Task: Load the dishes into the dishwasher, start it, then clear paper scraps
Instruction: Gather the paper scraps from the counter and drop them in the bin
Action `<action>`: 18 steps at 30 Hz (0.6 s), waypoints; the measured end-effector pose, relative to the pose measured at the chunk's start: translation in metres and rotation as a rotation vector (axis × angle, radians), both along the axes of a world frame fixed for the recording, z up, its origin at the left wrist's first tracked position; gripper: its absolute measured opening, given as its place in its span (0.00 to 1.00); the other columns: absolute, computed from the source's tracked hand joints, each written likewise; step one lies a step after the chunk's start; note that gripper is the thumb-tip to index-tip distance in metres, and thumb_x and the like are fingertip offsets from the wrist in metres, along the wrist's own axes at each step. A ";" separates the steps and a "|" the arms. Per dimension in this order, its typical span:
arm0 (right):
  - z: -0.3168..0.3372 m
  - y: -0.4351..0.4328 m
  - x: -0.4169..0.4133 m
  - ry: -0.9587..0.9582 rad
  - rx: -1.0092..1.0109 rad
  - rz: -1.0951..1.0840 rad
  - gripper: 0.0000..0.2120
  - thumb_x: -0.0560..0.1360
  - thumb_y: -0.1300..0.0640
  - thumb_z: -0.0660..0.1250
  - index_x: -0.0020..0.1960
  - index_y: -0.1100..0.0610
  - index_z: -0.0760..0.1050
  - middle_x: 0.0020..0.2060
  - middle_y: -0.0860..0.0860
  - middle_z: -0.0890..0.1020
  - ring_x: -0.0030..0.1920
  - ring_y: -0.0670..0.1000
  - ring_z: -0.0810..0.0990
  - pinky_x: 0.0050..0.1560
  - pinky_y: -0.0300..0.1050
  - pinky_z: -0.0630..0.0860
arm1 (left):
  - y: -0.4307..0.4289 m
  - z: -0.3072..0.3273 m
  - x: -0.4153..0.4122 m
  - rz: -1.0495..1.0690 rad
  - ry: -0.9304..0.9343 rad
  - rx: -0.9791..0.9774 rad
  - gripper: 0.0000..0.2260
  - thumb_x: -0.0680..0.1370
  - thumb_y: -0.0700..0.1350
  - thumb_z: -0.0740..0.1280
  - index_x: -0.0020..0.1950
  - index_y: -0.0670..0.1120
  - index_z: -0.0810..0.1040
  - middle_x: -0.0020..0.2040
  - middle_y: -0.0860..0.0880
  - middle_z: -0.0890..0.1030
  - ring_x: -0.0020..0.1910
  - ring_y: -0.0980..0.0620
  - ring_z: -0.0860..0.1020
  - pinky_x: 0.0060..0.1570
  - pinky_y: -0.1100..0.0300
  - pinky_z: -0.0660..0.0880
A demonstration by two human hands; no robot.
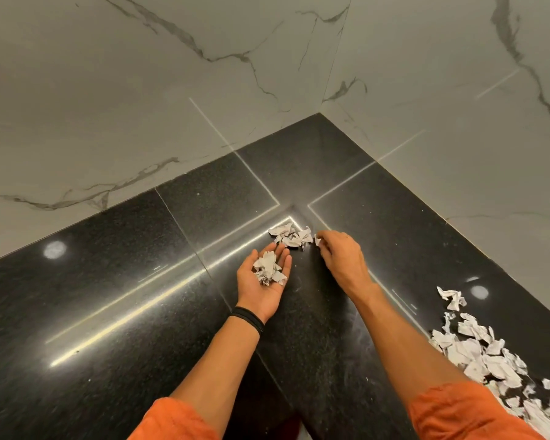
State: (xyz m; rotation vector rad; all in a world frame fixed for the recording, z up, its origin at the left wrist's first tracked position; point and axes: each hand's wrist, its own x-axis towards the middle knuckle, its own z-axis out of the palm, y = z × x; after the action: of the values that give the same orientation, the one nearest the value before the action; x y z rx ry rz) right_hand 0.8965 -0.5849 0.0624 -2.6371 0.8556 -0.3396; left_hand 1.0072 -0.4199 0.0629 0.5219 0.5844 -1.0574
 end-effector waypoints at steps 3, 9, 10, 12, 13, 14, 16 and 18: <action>0.002 0.001 -0.016 0.007 0.022 -0.008 0.08 0.79 0.61 0.67 0.57 0.54 0.79 0.46 0.49 0.83 0.48 0.52 0.79 0.49 0.45 0.73 | -0.002 0.004 -0.004 -0.016 -0.021 0.016 0.18 0.84 0.48 0.60 0.65 0.37 0.79 0.63 0.38 0.82 0.59 0.42 0.82 0.63 0.48 0.77; 0.031 0.036 -0.020 -0.292 0.191 -0.200 0.13 0.76 0.57 0.72 0.60 0.50 0.79 0.45 0.41 0.82 0.46 0.40 0.79 0.48 0.37 0.77 | -0.005 0.012 -0.013 -0.028 -0.050 0.010 0.18 0.84 0.48 0.61 0.66 0.37 0.78 0.63 0.37 0.82 0.58 0.42 0.83 0.61 0.49 0.78; 0.037 0.047 -0.017 -0.337 0.227 -0.167 0.13 0.76 0.57 0.73 0.60 0.50 0.79 0.45 0.41 0.82 0.47 0.41 0.80 0.47 0.36 0.76 | -0.005 0.014 -0.016 -0.033 -0.056 0.009 0.18 0.84 0.48 0.60 0.66 0.37 0.78 0.62 0.37 0.82 0.58 0.42 0.83 0.61 0.49 0.79; 0.050 0.071 -0.011 -0.386 0.287 -0.055 0.13 0.75 0.59 0.74 0.58 0.50 0.80 0.45 0.41 0.83 0.48 0.41 0.80 0.46 0.33 0.73 | -0.006 0.013 -0.021 -0.052 -0.069 0.015 0.19 0.84 0.49 0.59 0.65 0.37 0.78 0.61 0.38 0.83 0.56 0.43 0.83 0.62 0.49 0.78; 0.054 0.081 -0.010 -0.393 0.298 0.008 0.14 0.74 0.60 0.75 0.57 0.48 0.79 0.45 0.39 0.82 0.48 0.41 0.80 0.46 0.31 0.72 | -0.006 0.012 -0.022 -0.060 -0.071 0.020 0.19 0.84 0.50 0.59 0.65 0.38 0.79 0.59 0.38 0.82 0.56 0.42 0.82 0.65 0.49 0.76; 0.057 0.091 -0.010 -0.384 0.300 0.065 0.15 0.74 0.60 0.75 0.57 0.46 0.79 0.45 0.36 0.81 0.49 0.41 0.79 0.47 0.31 0.72 | -0.007 0.010 -0.023 -0.064 -0.058 0.024 0.18 0.84 0.50 0.59 0.64 0.39 0.79 0.59 0.39 0.82 0.56 0.42 0.82 0.68 0.48 0.74; 0.057 0.101 -0.011 -0.352 0.329 0.136 0.16 0.73 0.59 0.75 0.57 0.44 0.79 0.45 0.31 0.79 0.49 0.41 0.78 0.47 0.32 0.73 | -0.007 0.007 -0.023 -0.065 -0.036 0.031 0.17 0.83 0.51 0.60 0.62 0.40 0.80 0.58 0.40 0.82 0.58 0.42 0.81 0.69 0.46 0.72; 0.055 0.101 -0.011 -0.381 0.387 0.118 0.13 0.73 0.57 0.76 0.55 0.46 0.81 0.47 0.33 0.81 0.47 0.43 0.80 0.47 0.36 0.76 | -0.006 0.008 -0.021 -0.049 -0.042 0.024 0.17 0.83 0.50 0.59 0.61 0.40 0.81 0.58 0.39 0.83 0.57 0.42 0.82 0.65 0.46 0.75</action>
State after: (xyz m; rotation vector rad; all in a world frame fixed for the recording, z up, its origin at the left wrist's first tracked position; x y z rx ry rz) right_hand 0.8855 -0.4841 0.1170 -2.1574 0.5703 -0.5607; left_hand 0.9859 -0.4260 0.0712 0.5809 0.5498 -1.0841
